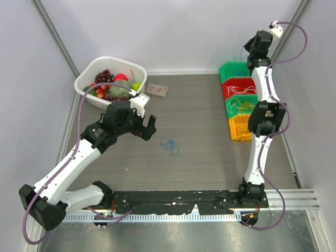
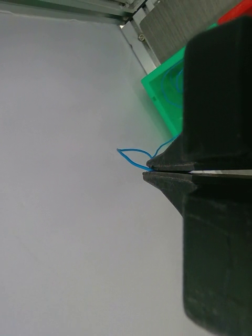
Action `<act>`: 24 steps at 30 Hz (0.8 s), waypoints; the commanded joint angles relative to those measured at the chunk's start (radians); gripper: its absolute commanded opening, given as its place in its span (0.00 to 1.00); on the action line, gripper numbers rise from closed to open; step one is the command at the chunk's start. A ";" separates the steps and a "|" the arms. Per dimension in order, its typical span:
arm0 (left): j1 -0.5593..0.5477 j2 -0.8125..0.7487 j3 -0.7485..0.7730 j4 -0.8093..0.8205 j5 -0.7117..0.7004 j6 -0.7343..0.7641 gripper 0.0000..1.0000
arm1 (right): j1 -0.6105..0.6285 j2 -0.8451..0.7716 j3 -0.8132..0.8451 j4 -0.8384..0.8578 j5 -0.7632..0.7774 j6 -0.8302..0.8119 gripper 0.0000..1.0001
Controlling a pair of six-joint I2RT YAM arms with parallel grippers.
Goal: Untangle the cables
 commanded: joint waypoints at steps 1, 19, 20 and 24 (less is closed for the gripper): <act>-0.004 -0.008 0.036 0.004 -0.013 0.024 1.00 | 0.003 -0.002 -0.008 0.008 0.031 -0.046 0.01; -0.003 0.005 0.058 0.003 0.004 0.013 1.00 | 0.009 0.164 0.146 -0.363 0.082 -0.011 0.45; -0.003 0.005 0.061 0.006 0.007 0.007 1.00 | 0.009 0.164 0.183 -0.415 0.083 -0.008 0.68; -0.006 0.005 0.071 0.020 0.034 -0.042 1.00 | 0.009 0.079 0.207 -0.536 0.062 -0.009 0.79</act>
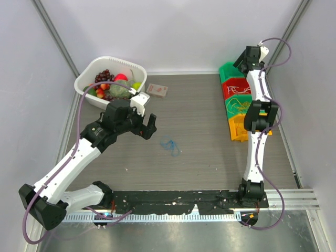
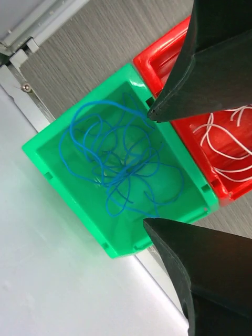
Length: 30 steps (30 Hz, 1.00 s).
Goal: Untangle the cables
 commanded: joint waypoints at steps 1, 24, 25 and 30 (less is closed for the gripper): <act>-0.008 -0.003 0.052 0.037 0.039 -0.065 1.00 | 0.008 -0.163 0.049 -0.131 0.020 0.000 0.79; 0.019 0.217 -0.149 0.155 0.127 -0.426 0.64 | 0.601 -1.123 -1.529 0.198 -0.637 -0.011 0.42; 0.022 0.254 -0.142 0.152 0.107 -0.397 0.65 | 0.615 -1.128 -1.540 0.183 -0.631 0.001 0.38; 0.030 0.466 -0.063 0.188 0.116 -0.314 0.69 | 0.713 -1.171 -1.623 0.163 -0.547 0.059 0.41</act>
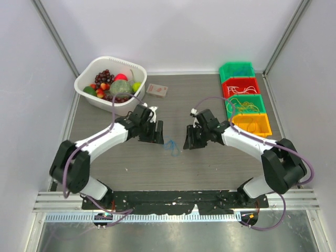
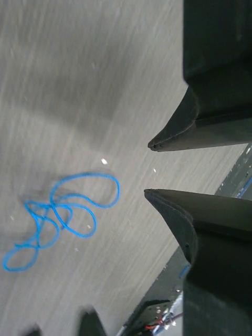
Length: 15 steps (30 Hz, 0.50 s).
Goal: Untangle the cables
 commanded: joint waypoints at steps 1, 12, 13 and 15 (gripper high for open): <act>0.007 0.151 0.081 0.109 0.002 0.099 0.66 | 0.065 -0.089 -0.038 0.080 0.004 0.078 0.41; 0.007 0.403 0.210 0.071 0.119 0.139 0.17 | 0.085 -0.106 -0.058 0.102 -0.002 0.125 0.41; 0.007 0.394 0.213 0.061 0.111 0.133 0.06 | 0.085 -0.090 -0.061 0.109 -0.021 0.124 0.43; 0.007 0.343 0.204 0.053 0.108 0.116 0.00 | 0.089 -0.067 -0.062 0.126 -0.039 0.118 0.47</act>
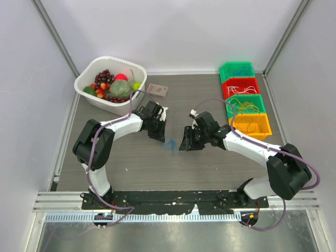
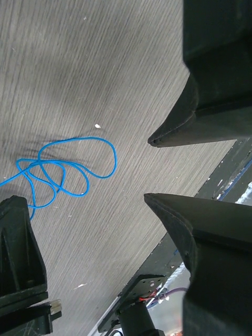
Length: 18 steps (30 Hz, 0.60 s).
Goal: Untangle the cables
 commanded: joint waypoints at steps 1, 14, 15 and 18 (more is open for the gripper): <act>0.001 -0.080 0.015 -0.006 0.045 -0.010 0.00 | 0.011 0.026 -0.005 0.068 -0.032 0.000 0.48; 0.001 -0.481 -0.023 -0.130 0.120 -0.114 0.00 | 0.011 0.021 -0.060 0.323 -0.063 0.049 0.57; 0.001 -0.501 -0.020 -0.136 0.116 -0.120 0.00 | 0.011 -0.004 -0.066 0.323 -0.054 0.053 0.59; 0.001 -0.547 0.001 -0.156 0.106 -0.138 0.00 | 0.010 -0.070 -0.080 0.375 -0.049 0.038 0.66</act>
